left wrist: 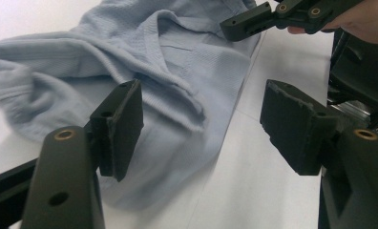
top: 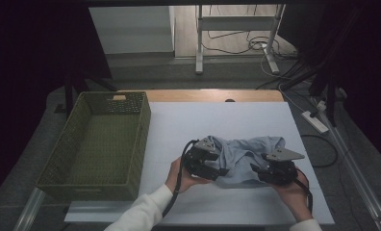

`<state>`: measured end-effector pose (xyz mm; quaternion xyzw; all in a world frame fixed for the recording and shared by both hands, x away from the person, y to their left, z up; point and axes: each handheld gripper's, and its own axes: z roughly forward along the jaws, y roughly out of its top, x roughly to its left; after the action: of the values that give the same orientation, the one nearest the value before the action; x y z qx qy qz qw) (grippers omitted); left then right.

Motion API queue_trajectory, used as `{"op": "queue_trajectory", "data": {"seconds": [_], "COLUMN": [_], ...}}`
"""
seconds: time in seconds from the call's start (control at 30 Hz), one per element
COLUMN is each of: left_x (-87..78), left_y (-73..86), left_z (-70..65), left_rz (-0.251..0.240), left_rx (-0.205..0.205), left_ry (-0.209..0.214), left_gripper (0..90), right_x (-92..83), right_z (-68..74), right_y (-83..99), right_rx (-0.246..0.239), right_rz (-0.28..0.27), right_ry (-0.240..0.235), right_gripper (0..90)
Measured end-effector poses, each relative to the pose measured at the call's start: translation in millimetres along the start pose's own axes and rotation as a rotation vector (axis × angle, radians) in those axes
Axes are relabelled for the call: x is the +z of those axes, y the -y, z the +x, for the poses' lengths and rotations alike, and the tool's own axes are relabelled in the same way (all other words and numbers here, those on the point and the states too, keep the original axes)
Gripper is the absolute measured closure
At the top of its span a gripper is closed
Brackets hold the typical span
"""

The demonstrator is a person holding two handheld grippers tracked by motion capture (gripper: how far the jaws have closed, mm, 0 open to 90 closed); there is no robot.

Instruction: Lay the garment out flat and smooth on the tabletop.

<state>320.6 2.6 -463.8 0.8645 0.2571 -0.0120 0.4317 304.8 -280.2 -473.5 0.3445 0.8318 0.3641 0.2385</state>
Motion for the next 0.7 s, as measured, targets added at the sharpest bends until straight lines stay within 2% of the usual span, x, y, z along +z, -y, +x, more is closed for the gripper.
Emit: {"op": "queue_trajectory", "data": {"seconds": [0.27, 0.47, 0.7], "left_x": [20.8, 32.0, 41.8], "left_y": [-4.1, -4.0, -1.3], "left_z": [-3.8, -3.9, 0.7], "left_rz": [0.045, 0.084, 0.13], "left_rx": [0.02, 0.015, -0.005], "left_ry": [0.0, -0.003, -0.014], "left_gripper": [33.5, 35.5, 47.2], "right_x": [-1.2, -1.4, -3.7], "right_z": [-1.6, -2.1, -3.3], "right_y": [0.7, 0.9, 0.3], "right_rx": [0.008, 0.01, 0.017], "right_rz": [0.0, -0.003, -0.015], "right_ry": [0.007, 0.009, 0.009], "right_gripper": [42.9, 42.9, 42.9]}}
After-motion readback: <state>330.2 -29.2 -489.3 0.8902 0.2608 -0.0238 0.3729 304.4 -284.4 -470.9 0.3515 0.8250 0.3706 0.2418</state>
